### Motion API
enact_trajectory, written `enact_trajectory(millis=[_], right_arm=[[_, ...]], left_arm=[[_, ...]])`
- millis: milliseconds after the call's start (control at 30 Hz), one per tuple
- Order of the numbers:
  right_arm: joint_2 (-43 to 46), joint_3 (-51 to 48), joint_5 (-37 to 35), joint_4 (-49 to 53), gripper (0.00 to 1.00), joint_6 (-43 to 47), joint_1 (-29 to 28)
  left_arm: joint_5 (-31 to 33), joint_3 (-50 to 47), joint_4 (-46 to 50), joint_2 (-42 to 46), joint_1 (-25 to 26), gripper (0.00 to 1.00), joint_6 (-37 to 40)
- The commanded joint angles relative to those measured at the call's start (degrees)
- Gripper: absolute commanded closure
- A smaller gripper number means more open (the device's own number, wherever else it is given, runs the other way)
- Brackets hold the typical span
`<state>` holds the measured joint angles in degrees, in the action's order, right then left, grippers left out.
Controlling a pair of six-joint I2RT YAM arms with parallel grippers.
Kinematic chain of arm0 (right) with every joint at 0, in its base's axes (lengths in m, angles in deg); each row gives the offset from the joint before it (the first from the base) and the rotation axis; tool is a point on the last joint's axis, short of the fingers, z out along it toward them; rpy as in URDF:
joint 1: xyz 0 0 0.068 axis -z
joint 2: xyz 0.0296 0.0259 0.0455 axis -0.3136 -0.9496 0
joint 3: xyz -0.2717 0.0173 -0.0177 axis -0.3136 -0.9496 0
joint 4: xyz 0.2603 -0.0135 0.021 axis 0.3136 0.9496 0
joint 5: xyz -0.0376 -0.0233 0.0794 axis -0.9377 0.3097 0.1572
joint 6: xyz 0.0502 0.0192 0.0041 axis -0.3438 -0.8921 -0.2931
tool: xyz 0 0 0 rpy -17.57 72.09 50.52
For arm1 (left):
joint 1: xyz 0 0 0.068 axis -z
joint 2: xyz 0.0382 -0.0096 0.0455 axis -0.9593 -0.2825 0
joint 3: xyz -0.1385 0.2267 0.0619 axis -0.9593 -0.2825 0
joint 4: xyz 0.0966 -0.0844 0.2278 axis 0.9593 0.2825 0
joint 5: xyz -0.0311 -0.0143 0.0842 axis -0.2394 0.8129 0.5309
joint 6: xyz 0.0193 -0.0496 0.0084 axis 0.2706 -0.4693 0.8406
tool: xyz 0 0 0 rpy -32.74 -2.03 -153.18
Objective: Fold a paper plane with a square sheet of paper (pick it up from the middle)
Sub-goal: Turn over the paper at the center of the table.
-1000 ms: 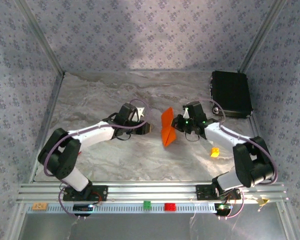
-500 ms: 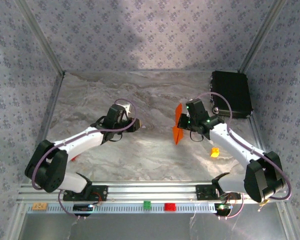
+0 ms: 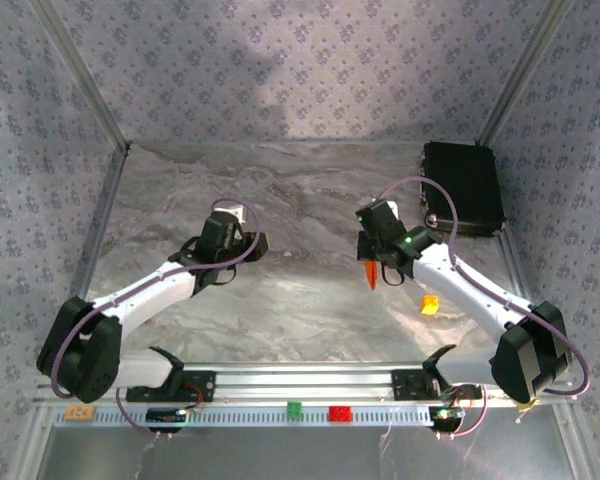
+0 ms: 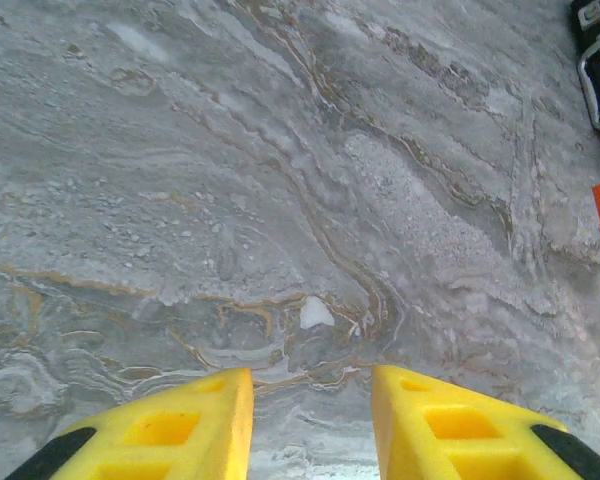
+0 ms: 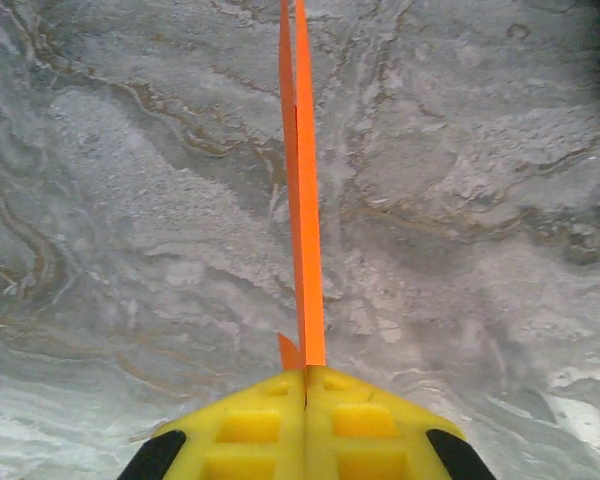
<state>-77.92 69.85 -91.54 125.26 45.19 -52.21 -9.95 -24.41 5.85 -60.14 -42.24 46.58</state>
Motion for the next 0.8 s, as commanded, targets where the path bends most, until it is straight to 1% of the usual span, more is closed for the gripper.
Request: enact_trajectory(millis=[0,133,333,467,567,667,767], right_arm=[[-1.52,2.37,-6.51,3.79,0.98,1.52,-1.42],[-3.52,4.08,-9.23,5.6,0.98,2.11,-3.22],[-6.75,6.17,-13.99,8.68,0.98,1.88,-6.06],[-9.21,6.84,-19.12,9.95,0.98,1.74,-8.74],[-12.29,7.85,-22.91,11.31,0.98,1.23,-10.53],[-17.52,10.77,-26.42,15.36,0.98,-1.82,-12.3],[-22.82,13.89,-26.95,16.18,1.0,-2.51,-13.85]], left_arm=[[2.95,-1.03,0.25,2.63,-0.54,0.63,-0.67],[4.59,-2.07,1.0,4.11,-0.75,0.63,-1.17],[7.71,-3.86,1.14,6.21,-1.07,0.6,-2.49],[9.29,-3.86,2.29,7.1,-1.23,0.6,-2.94],[10.63,-4.19,2.93,7.72,-1.29,0.6,-3.38],[11.9,-4.22,3.7,8.6,-1.36,0.6,-3.75],[14.44,-4.91,4.8,10.59,-1.33,0.6,-4.31]])
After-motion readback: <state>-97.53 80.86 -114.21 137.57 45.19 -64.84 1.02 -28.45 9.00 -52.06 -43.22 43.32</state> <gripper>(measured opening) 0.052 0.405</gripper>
